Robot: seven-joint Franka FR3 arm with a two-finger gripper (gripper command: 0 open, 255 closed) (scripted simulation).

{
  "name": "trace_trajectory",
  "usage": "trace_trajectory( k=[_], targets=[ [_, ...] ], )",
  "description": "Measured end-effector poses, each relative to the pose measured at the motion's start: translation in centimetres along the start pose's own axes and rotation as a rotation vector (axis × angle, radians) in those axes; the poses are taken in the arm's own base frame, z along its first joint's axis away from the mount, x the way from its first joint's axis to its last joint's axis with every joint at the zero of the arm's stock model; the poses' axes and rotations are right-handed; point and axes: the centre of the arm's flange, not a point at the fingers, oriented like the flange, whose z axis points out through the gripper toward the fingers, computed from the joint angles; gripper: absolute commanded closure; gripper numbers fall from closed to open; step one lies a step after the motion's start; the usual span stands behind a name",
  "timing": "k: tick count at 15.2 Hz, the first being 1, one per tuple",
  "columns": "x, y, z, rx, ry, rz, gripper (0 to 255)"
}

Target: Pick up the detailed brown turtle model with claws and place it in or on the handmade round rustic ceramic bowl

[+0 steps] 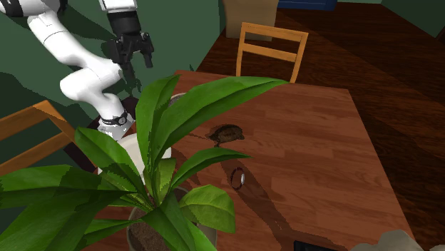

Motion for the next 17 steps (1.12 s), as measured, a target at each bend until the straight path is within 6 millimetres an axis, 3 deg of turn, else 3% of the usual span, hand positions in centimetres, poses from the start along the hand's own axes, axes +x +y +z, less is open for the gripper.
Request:
trace_trajectory(
  k=[2, 5, 9, 17],
  targets=[
    [0.3, 0.2, 0.5, 0.005, 0.002, -0.014, 0],
    [1.8, 1.1, 3.1, 0.028, 0.02, -0.09, 0],
    [4.6, 2.0, 7.1, 0.064, 0.048, -0.208, 0],
    [11.5, 1.6, 15.3, 0.136, 0.105, -0.449, 0]
  ],
)
